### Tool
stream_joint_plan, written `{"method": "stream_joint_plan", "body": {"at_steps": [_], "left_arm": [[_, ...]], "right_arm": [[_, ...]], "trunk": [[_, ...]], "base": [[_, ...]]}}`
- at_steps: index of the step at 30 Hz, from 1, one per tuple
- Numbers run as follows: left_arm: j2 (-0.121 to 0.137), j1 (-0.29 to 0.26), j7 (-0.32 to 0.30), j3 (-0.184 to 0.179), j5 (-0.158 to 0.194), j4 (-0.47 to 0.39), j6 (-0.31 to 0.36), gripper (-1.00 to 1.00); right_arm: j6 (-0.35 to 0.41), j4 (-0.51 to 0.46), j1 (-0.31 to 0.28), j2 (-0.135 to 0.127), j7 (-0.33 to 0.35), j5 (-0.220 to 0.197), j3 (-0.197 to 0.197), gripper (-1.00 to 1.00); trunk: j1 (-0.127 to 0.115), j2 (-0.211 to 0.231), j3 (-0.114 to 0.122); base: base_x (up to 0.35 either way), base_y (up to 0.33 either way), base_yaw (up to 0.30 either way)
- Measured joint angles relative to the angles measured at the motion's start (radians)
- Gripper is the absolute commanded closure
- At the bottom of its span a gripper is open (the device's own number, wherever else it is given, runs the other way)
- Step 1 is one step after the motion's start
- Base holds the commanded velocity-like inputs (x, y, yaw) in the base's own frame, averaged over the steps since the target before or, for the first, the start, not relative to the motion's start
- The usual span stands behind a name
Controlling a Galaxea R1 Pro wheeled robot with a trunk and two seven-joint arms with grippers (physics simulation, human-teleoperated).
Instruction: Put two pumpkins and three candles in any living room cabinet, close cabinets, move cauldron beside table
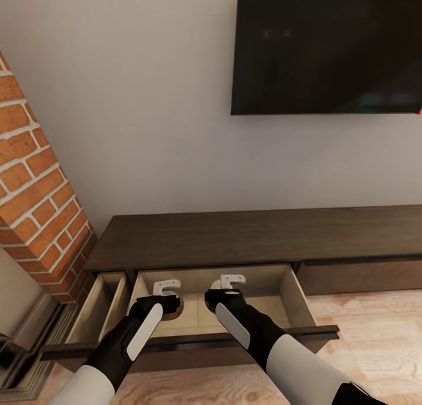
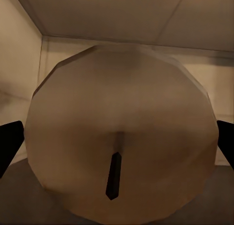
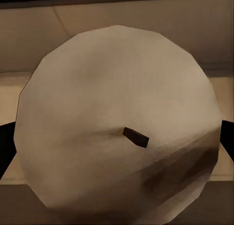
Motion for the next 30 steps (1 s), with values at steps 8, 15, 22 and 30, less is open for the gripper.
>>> {"method": "stream_joint_plan", "body": {"at_steps": [8,15,22,30], "left_arm": [[0.0,0.0,0.001,0.0,-0.001,0.0,0.0,1.0],[0.0,0.0,0.001,-0.001,-0.001,-0.003,-0.001,1.0],[0.0,0.0,0.002,0.0,-0.001,-0.006,0.0,1.0],[-0.001,0.0,0.0,-0.001,-0.001,-0.002,0.0,1.0]], "right_arm": [[-0.079,0.062,0.0,0.0,-0.002,0.007,-0.001,1.0],[-0.102,0.069,0.0,0.0,-0.002,0.004,-0.001,1.0],[-0.099,0.068,0.0,0.0,-0.002,0.004,-0.001,1.0],[-0.098,0.068,0.0,0.0,-0.002,0.004,-0.001,1.0]], "trunk": [[0.031,-0.056,-0.025],[0.046,-0.084,-0.038],[0.046,-0.084,-0.038],[0.046,-0.084,-0.038]], "base": [[0.0,0.0,0.0],[0.0,0.0,0.0],[0.0,0.054,0.0],[0.003,0.029,0.0]]}}
